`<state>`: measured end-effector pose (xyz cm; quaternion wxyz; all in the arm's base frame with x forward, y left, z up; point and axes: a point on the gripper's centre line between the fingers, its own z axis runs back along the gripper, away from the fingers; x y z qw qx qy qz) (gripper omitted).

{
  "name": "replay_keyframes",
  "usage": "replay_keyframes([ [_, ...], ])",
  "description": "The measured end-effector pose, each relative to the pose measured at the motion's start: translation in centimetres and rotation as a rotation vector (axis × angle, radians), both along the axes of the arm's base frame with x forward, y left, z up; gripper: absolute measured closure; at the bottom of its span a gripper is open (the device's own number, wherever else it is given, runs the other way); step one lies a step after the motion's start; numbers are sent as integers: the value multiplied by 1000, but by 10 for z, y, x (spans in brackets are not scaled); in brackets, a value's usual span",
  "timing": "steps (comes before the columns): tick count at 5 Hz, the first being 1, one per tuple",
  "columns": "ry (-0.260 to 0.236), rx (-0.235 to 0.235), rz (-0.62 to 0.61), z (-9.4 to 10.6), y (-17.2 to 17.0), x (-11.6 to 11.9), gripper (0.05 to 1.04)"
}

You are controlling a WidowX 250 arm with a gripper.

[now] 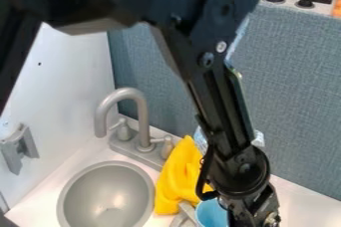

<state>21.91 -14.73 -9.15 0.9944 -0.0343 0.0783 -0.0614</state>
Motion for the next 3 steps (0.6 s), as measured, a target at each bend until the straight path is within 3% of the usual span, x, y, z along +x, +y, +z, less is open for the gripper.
replay_keyframes([
  [1, -56, -43, 75, 58, -4, 6, 83],
  [2, -144, 47, 81, 106, 9, 12, 83],
  [3, -190, 85, 34, 144, -6, 18, 83],
])
